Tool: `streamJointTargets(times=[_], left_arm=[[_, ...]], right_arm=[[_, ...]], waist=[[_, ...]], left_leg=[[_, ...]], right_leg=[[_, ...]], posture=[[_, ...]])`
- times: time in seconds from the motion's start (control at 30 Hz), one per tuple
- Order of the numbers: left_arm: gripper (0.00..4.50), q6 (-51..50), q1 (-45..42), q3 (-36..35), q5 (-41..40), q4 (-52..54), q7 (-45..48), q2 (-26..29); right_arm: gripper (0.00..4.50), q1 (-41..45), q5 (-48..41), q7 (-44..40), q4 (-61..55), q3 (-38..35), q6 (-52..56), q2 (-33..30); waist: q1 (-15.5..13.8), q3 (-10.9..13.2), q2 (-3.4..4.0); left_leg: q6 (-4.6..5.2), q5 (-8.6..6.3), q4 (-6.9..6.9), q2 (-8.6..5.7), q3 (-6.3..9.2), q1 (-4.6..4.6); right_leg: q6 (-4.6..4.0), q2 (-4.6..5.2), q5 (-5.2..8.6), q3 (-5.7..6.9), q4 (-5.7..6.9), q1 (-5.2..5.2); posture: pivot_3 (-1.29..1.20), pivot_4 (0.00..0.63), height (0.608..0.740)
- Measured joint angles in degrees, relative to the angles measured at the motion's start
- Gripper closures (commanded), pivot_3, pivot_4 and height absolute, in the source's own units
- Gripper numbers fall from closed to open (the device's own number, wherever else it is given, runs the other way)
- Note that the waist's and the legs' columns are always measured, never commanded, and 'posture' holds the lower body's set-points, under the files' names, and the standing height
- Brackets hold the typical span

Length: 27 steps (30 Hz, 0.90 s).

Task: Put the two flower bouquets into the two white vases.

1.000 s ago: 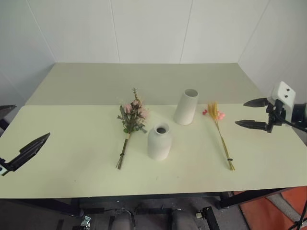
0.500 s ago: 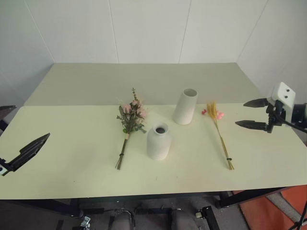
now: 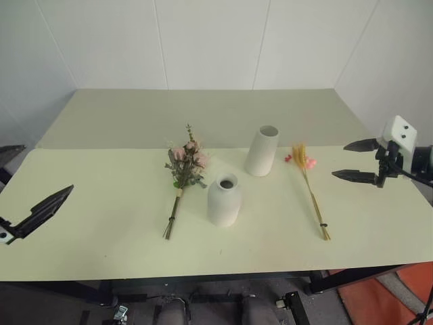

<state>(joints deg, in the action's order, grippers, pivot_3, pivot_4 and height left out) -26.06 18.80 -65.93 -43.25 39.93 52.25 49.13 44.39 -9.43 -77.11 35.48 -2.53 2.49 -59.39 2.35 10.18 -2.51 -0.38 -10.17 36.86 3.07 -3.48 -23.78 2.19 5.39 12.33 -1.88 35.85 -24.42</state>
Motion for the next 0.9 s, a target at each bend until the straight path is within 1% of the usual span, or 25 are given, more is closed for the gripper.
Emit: streamJointTargets(times=[0.1, 0.23, 0.3, 0.33, 0.4, 0.5, 0.53, 0.6, 0.67, 0.77, 0.9], left_arm=[[0.02, 0.14, -2.14, 3.16, -0.55, -0.25, -0.09, 0.20], [0.02, 1.72, -7.25, 12.47, 0.07, -3.41, 0.96, 3.49], [0.02, 3.00, -11.64, 17.94, 0.91, -6.61, 1.73, 4.58], [0.02, 3.97, -14.37, 21.07, 1.53, -8.61, 2.26, 5.04], [0.02, 6.06, -21.29, 28.20, 2.97, -12.60, 3.23, 5.40], [0.02, 8.99, -27.92, 37.38, 5.40, -16.66, 5.61, 5.38], [0.02, 9.88, -29.54, 39.75, 6.31, -17.82, 6.41, 5.34], [0.02, 11.43, -31.90, 43.56, 7.97, -19.93, 7.83, 5.13], [0.02, 12.66, -33.98, 46.55, 9.41, -21.59, 8.98, 4.60], [0.02, 13.53, -35.61, 48.64, 9.93, -22.26, 9.74, 4.24], [0.02, 13.59, -36.07, 49.05, 10.73, -22.39, 9.72, 4.01]], right_arm=[[0.00, 0.00, 1.19, 2.28, -1.80, 0.00, 3.98, -1.03], [0.00, -0.19, 1.38, 4.44, -10.46, -0.02, 17.23, -4.34], [0.00, 0.18, 1.21, 6.21, -14.83, 0.01, 27.09, -4.62], [0.00, 0.89, 1.48, 7.67, -16.73, 1.02, 32.70, -4.28], [0.00, 3.92, 3.31, 11.62, -18.84, 4.57, 42.87, -1.53], [0.00, 6.50, 4.97, 15.93, -19.55, 9.09, 52.02, 2.67], [0.00, 6.92, 5.29, 16.74, -19.53, 10.02, 53.63, 3.51], [0.00, 7.90, 5.83, 18.05, -19.28, 11.34, 55.38, 4.74], [0.00, 9.74, 6.07, 19.25, -17.40, 12.49, 56.40, 6.09], [0.00, 11.58, 6.33, 20.28, -13.82, 13.34, 57.06, 7.58], [0.00, 14.02, 7.99, 20.65, -5.15, 16.14, 56.51, 9.77]], waist=[[0.02, 0.01, 0.02], [-0.21, 0.04, 0.12], [-0.22, 0.02, 0.11], [-0.16, 0.02, 0.11], [0.13, -0.01, 0.09], [0.21, -0.01, 0.09], [0.15, -0.01, 0.09], [-0.05, -0.01, 0.09], [-0.15, 0.00, 0.09], [-0.15, 0.00, 0.09], [-0.10, 0.00, 0.08]], left_leg=[[0.00, 0.00, 0.00, 0.01, 0.00, -0.01], [-0.04, -0.02, -0.01, 0.00, 0.00, -0.01], [-0.04, -0.02, -0.02, 0.01, 0.00, -0.01], [-0.04, -0.02, -0.02, 0.01, 0.00, -0.01], [-0.07, -0.04, -0.02, 0.01, -0.01, 0.00], [0.04, 0.02, -0.02, 0.00, -0.01, -0.13], [0.05, 0.03, -0.02, -0.01, 0.01, -0.36], [0.06, 0.04, -0.02, -0.04, 0.02, -0.81], [0.08, 0.03, -0.02, -0.04, 0.04, -0.94], [0.16, -0.03, -0.02, -0.05, 0.03, -0.97], [0.17, -0.03, 0.00, -0.07, 0.03, -0.94]], right_leg=[[-0.01, 0.00, 0.00, 0.00, 0.01, -0.03], [-0.03, -0.01, 0.00, -0.01, 0.05, -0.08], [-0.04, -0.02, 0.00, -0.01, 0.05, -0.08], [-0.07, -0.02, -0.03, -0.02, 0.05, -0.08], [-0.15, -0.05, -0.10, -0.03, 0.03, -0.10], [-0.20, -0.08, -0.14, -0.07, 0.06, -0.23], [-0.33, -0.11, -0.23, -0.10, 0.10, -0.44], [-0.12, -0.12, -0.53, -0.13, 0.19, -0.87], [-0.08, -0.14, -0.52, -0.11, 0.15, -0.93], [-0.04, -0.12, -0.50, -0.11, 0.05, -0.90], [-0.02, -0.11, -0.51, -0.11, 0.06, -0.88]], posture=[[0.00, 0.150, 0.740], [0.00, 0.150, 0.740], [0.00, 0.150, 0.740], [0.00, 0.150, 0.740], [0.00, 0.150, 0.740], [0.00, 0.150, 0.740], [0.00, 0.150, 0.740], [0.00, 0.150, 0.740], [0.00, 0.150, 0.740], [0.00, 0.150, 0.740], [0.00, 0.150, 0.740]])
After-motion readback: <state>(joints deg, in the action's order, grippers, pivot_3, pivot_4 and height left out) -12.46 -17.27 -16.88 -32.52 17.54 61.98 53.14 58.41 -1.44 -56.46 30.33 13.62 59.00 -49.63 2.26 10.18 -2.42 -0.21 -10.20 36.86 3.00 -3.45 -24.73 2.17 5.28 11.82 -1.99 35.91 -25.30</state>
